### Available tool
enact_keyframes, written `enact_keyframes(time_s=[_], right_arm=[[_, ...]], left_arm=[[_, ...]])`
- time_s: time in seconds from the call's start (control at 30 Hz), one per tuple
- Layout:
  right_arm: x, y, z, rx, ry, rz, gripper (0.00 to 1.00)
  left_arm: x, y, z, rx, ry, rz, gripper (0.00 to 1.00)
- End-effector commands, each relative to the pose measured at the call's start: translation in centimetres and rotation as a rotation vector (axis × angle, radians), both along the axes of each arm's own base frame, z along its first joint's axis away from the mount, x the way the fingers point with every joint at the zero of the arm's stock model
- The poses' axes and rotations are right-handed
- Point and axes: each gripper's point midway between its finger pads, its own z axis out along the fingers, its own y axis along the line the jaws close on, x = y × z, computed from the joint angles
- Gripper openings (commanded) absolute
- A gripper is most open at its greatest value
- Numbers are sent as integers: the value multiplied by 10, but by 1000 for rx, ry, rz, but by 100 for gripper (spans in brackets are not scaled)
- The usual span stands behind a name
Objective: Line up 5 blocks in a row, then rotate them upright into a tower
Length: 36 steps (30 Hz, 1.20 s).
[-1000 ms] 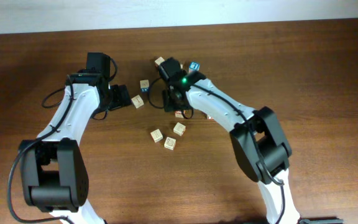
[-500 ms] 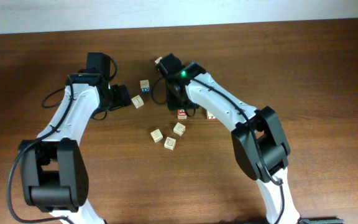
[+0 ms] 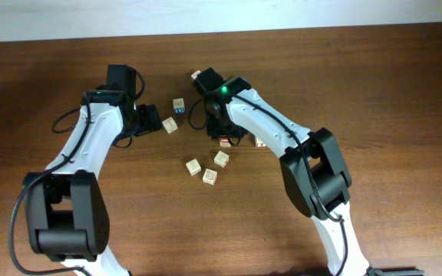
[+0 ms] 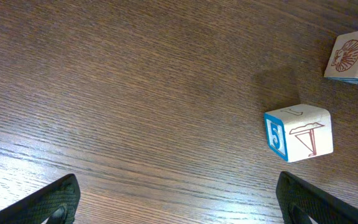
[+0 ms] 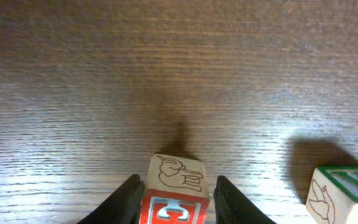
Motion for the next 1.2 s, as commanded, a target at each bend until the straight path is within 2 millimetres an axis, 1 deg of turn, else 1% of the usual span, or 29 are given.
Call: enact_keyframes(time_s=[0.0,0.13,0.2,0.23,0.27,0.4,0.5,0.57,0.73,1.03,1.17], right_arm=[[-7,-1,-4,-14,26,5,37],[-13,-7,-5,-33,51,3,31],[-12,-9,-5,-45,49,15,27],[-11,-11,-5,-47,48,25,26],[-7,-17,-5,-53,47,44,23],[0,-32,-5,-75,46,83,21],[5,-42,-5,-84,46,105,21],[9,-52,-4,-101,41,89,21],[10,-61,-4,-106,54,70,21],[-1,-68,-5,-125,101,64,22],[-4,-65,-5,-104,117,65,22]], left_arm=[[5,0,4,-8,-13,13,99],[5,0,4,-8,-13,13,99],[5,0,4,-8,-13,13,99],[5,0,4,-8,-14,13,99],[5,0,4,-8,-13,13,99],[5,0,4,-8,-13,13,99],[5,0,4,-8,-14,13,99],[5,0,4,-8,-13,13,99],[5,0,4,-8,-13,13,99],[5,0,4,-8,-14,13,99],[5,0,4,-8,-14,13,99]])
